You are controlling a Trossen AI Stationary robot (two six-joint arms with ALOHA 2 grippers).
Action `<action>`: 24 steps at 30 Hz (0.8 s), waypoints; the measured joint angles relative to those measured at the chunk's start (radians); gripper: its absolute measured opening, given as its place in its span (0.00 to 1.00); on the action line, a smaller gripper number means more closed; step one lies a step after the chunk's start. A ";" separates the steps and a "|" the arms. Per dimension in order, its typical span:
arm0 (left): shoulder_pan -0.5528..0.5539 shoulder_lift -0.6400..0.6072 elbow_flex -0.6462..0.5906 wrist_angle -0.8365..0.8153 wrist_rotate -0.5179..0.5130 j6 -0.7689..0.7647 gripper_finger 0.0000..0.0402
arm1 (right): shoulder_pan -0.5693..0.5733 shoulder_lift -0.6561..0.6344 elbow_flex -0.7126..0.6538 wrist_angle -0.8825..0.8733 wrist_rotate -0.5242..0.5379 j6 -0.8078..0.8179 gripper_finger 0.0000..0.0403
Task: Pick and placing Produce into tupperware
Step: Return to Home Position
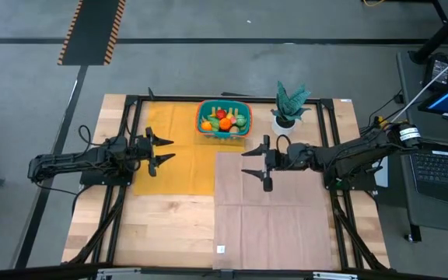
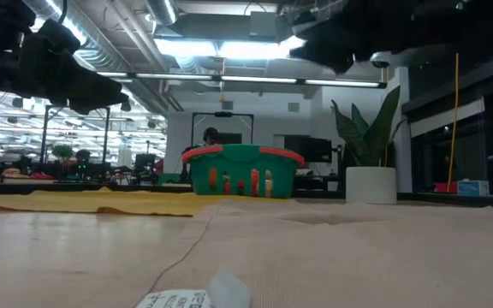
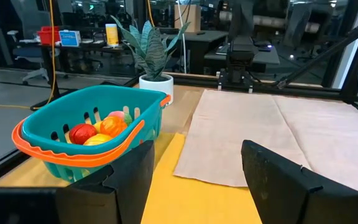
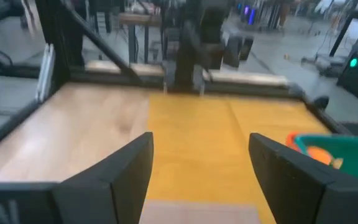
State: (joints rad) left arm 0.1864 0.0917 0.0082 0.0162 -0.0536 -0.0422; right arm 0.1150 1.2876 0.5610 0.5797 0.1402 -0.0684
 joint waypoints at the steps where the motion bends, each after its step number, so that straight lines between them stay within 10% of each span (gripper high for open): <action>1: 0.000 0.000 0.000 0.000 0.000 0.000 0.58 | 0.000 -0.023 0.001 -0.003 -0.001 0.005 0.66; 16: 0.000 0.000 0.000 0.000 0.000 0.000 0.57 | 0.008 -0.825 -0.457 0.053 -0.064 0.008 0.66; 24: 0.000 0.000 0.000 0.000 0.000 0.000 0.58 | 0.021 -0.971 -0.537 0.057 -0.066 0.004 0.66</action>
State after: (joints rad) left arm 0.1867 0.0917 0.0082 0.0162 -0.0540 -0.0421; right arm 0.1364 0.3164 0.0235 0.6366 0.0746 -0.0643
